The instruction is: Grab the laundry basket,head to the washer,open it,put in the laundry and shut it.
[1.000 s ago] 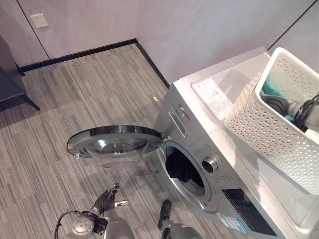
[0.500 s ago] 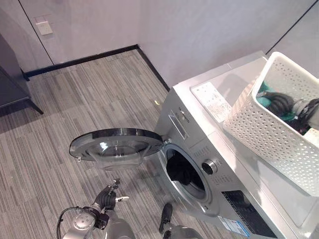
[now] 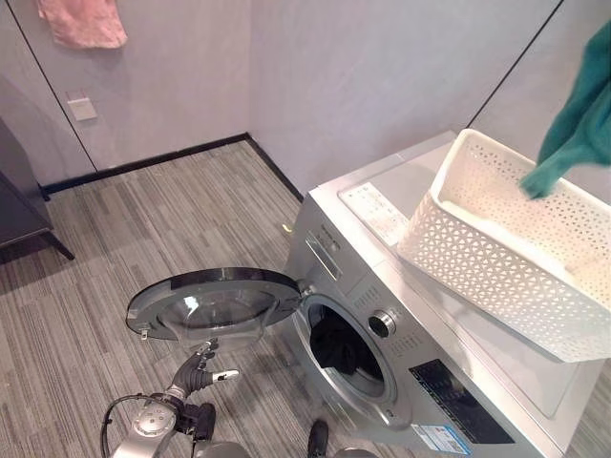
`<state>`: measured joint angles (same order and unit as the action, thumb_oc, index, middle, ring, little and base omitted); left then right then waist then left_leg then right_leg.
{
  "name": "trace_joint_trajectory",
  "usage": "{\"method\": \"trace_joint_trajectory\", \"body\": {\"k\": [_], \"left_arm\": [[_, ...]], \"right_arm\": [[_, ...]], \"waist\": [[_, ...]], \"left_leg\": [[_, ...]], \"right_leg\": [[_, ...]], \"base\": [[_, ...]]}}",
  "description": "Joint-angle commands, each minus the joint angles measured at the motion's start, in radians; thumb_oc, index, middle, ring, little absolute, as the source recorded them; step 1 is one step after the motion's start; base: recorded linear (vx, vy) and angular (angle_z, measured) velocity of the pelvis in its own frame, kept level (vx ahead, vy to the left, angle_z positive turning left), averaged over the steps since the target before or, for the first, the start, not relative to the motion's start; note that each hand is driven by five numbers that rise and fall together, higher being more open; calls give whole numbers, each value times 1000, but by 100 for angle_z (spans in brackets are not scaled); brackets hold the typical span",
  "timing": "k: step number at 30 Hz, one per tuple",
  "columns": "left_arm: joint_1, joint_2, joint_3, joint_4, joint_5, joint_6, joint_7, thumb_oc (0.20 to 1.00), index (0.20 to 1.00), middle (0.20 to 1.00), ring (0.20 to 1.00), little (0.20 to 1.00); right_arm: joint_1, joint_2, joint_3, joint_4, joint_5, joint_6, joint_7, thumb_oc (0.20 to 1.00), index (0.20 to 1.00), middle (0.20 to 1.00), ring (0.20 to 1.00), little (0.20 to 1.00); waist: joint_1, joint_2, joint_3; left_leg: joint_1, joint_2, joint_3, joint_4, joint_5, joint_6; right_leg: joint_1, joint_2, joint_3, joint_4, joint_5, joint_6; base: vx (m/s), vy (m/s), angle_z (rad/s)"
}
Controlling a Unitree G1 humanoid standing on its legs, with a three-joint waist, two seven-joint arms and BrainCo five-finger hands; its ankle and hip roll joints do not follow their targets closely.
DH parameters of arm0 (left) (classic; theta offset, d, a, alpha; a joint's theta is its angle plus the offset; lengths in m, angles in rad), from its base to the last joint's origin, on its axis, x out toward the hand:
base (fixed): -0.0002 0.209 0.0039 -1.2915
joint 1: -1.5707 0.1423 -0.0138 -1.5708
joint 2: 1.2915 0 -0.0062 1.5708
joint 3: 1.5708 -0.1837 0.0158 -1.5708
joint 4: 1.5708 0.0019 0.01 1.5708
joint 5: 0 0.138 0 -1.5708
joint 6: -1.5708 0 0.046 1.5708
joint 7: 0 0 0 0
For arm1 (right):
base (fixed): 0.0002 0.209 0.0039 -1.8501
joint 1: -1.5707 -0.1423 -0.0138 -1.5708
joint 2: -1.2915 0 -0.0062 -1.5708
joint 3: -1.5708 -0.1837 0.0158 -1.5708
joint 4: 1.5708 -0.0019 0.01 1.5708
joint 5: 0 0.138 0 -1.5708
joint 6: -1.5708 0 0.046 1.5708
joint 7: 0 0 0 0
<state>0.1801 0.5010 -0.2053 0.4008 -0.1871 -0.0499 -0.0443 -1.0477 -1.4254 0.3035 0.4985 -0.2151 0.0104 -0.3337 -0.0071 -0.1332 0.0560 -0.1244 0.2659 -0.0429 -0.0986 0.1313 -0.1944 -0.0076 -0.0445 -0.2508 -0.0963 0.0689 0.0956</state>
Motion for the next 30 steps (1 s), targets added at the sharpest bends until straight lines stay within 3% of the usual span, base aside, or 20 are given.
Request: {"method": "trace_joint_trajectory", "body": {"k": [1, 11, 18, 23, 25, 30], "left_arm": [[-36, 44, -41, -8, 22, -26, 20, 1000, 1000, 1000, 1000, 1000], [-48, 9, -51, 0, 53, -33, 35, 1000, 1000, 1000, 1000, 1000], [-62, -7, -56, -22, 60, -50, 49, 1000, 1000, 1000, 1000, 1000], [-111, -26, -83, -53, 86, -60, 54, 1000, 1000, 1000, 1000, 1000], [-117, -26, -85, -53, 89, -62, 57, 1000, 1000, 1000, 1000, 1000], [-124, -24, -60, -68, 93, -63, 74, 1000, 1000, 1000, 1000, 1000]], "right_arm": [[-110, -37, -33, 87, -88, 58, -130, 200, 200, 200, 200, 200], [-2, -27, -144, 77, -142, 76, -234, 200, 200, 200, 200, 200], [189, -42, -327, -15, -172, 75, -274, 200, 200, 200, 200, 200], [393, -4, -524, -235, -298, 94, -300, 200, 200, 200, 200, 200], [434, 8, -568, -272, -317, 99, -297, 200, 200, 200, 200, 200], [544, 50, -682, -407, -371, 105, -293, 200, 200, 200, 200, 200]], "waist": [[44, -28, -34], [43, -13, -40], [24, -17, -40], [-40, -9, -29], [-40, -13, -27], [-76, -16, -13]], "left_leg": [[110, -33, 39, 11, -177, 75], [116, -53, 26, 11, -190, 86], [143, -74, 54, 12, -208, 103], [182, -134, 104, 41, -258, 153], [185, -145, 116, 45, -265, 163], [202, -179, 185, 52, -276, 191]], "right_leg": [[-2, -77, 41, 52, -105, 63], [15, -94, 33, 49, -102, 72], [14, -118, 53, 51, -82, 90], [-19, -173, 127, 76, -26, 124], [-29, -183, 143, 79, -13, 133], [-88, -215, 181, 85, 102, 160]], "base": [[18, 27, 9], [-2, 34, 2], [-4, 94, -4], [-18, 233, -26], [-45, 211, -37], [-87, 160, -44]]}}
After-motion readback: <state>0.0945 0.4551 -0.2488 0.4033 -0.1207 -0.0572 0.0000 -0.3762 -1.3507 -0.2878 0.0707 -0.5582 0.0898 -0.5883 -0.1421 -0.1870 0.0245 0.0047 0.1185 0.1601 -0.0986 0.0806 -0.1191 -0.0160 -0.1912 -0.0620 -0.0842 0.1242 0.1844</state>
